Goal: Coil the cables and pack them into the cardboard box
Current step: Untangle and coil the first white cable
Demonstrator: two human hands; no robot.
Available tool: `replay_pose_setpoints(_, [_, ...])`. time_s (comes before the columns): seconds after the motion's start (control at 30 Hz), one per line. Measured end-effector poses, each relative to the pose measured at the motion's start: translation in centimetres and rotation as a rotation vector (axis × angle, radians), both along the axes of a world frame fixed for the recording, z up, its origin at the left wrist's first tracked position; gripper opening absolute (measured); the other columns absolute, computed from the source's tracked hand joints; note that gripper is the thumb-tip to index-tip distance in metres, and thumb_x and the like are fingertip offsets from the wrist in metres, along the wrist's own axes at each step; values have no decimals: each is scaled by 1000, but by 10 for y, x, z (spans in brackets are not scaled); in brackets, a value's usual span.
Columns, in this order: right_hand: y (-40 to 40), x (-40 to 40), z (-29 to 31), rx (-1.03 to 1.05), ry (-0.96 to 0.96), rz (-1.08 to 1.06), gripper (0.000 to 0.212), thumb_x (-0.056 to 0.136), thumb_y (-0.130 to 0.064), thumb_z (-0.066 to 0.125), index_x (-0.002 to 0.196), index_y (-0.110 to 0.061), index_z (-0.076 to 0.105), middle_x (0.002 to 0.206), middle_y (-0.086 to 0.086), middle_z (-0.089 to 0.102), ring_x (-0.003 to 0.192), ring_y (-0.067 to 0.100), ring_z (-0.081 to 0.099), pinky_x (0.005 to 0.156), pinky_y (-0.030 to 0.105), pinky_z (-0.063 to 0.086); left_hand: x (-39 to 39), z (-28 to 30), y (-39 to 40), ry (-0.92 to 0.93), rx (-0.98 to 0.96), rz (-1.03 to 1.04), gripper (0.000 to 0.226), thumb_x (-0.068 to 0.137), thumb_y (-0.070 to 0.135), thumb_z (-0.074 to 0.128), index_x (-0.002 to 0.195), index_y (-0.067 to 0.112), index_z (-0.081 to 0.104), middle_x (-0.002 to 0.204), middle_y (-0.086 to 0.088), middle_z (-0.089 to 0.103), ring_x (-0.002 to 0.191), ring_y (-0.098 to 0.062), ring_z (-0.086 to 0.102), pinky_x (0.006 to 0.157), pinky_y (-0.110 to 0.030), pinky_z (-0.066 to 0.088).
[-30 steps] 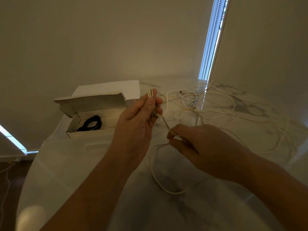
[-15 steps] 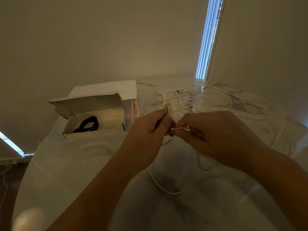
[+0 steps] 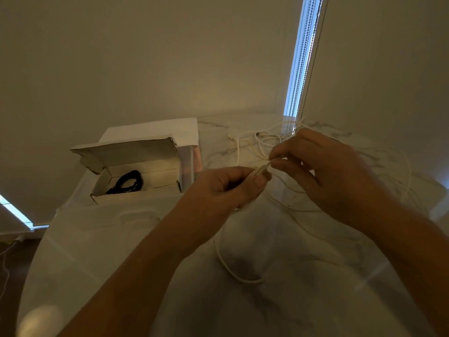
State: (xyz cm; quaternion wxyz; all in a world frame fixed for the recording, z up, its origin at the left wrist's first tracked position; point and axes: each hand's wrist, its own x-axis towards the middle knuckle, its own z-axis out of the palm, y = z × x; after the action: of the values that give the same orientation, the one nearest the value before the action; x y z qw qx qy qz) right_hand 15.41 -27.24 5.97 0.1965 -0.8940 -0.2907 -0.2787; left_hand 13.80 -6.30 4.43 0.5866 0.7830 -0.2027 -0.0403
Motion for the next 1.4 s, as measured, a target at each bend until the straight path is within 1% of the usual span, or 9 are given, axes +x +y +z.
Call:
replay_pose_setpoints(0.13, [-1,4,-3,109,71,-45,11,96,-32,55,100,-26,64,91,-12,60,78,6,52,69,17,41,5,-5,3,70,-139,-12,30,92,36,56,104,20,78,72,-3,55,67,-10,47,68,-21,41])
replay_pose_setpoints(0.27, [0,7,-8,144,177,-87,17,96,-44,49,97,-35,64,80,-19,59,77,-5,53,62,10,37,8,-6,2,244,-455,-51,31,93,20,56,108,-1,73,88,-14,48,68,-11,41,62,-19,39])
replay_pose_setpoints(0.43, [10,2,-15,190,253,-69,35,93,-55,36,103,-37,65,70,-31,57,70,-7,55,58,8,36,15,-9,4,417,-706,-166,35,99,21,48,117,-4,66,76,0,48,63,-6,40,66,-24,33])
replay_pose_setpoints(0.53, [15,-1,-20,179,280,-77,31,98,-47,40,116,-38,63,68,-32,57,70,-10,55,60,7,35,16,-8,5,489,-856,-191,32,99,23,47,114,2,67,77,3,44,62,-6,40,68,-23,34])
replay_pose_setpoints(0.63, [20,-6,-23,124,307,-70,36,100,-42,41,129,-33,61,87,-19,69,81,-6,58,70,5,39,20,-6,12,499,-1018,-156,33,100,24,47,120,3,63,77,6,48,62,-4,44,70,-20,38])
replay_pose_setpoints(0.8, [31,-17,-24,-47,328,-49,45,101,-44,34,144,-35,45,111,-9,70,97,12,63,76,24,41,23,0,19,464,-1142,-26,40,102,22,45,134,-1,53,83,4,53,69,-4,48,79,-19,43])
replay_pose_setpoints(0.93, [38,-27,-25,-213,279,-67,51,98,-54,23,147,-41,34,105,-11,67,87,15,64,68,27,40,21,-2,16,417,-1150,41,44,102,18,46,140,-5,47,91,-1,58,76,-5,54,84,-16,47])
replay_pose_setpoints(1.17, [47,-41,-21,-223,130,11,31,96,-49,34,104,-31,59,88,-15,69,63,11,64,49,26,41,29,-7,19,207,-1177,263,26,96,6,55,119,-4,61,110,-11,64,92,-12,61,90,-21,53])
replay_pose_setpoints(1.4, [43,-40,-13,-217,110,72,32,100,-46,31,112,-34,59,94,-13,70,70,16,66,55,35,51,18,-13,4,-89,-499,381,24,102,14,50,98,24,72,89,5,72,92,-12,67,92,-31,52])
